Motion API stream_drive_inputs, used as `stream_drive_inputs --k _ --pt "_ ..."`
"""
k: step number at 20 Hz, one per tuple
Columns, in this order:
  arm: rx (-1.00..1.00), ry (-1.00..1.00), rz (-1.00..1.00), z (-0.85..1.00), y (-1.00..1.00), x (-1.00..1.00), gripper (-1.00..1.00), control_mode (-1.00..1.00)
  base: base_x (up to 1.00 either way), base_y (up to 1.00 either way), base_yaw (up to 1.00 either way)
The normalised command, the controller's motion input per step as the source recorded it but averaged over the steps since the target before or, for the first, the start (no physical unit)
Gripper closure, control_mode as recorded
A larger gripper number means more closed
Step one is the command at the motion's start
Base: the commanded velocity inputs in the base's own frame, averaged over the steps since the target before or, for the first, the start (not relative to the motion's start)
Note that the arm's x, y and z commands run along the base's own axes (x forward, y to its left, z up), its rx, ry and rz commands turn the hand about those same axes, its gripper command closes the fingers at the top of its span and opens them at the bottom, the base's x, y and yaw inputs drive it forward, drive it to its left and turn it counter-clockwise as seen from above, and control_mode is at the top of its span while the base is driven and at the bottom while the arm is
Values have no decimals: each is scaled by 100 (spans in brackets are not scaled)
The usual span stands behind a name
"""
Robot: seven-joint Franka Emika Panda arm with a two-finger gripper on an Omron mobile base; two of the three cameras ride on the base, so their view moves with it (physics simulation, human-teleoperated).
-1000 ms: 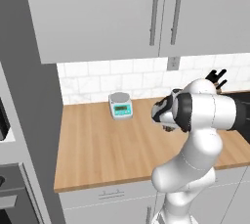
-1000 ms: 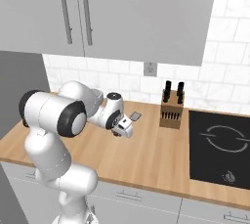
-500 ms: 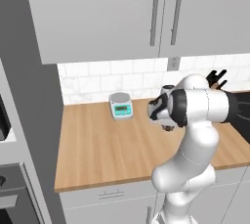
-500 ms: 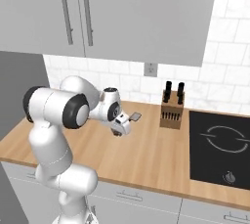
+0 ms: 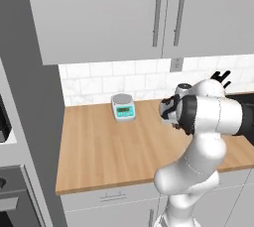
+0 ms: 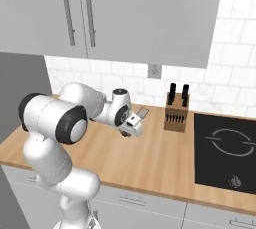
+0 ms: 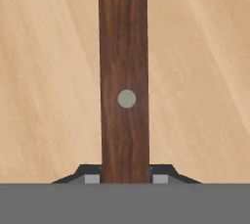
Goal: Put the mushroom and lemon wedge in the pot. Retrieve the spatula and lightly stir the vegetables in the pot.
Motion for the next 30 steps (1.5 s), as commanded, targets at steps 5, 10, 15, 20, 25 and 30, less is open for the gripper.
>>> stream_drive_inputs --k 5,10,15,20,25,30 --pt "1 -28 14 39 0 -44 100 -100 0 0 0" --pt "1 -3 15 83 0 -38 100 -100 0 0 0" --pt "0 4 11 76 1 -45 100 -100 0 0 0" --pt "0 1 1 5 0 -9 100 -100 0 0 0" --pt "1 -12 1 36 17 -45 100 -100 0 0 0" --pt "3 -7 13 99 41 -96 100 -100 0 0 0"
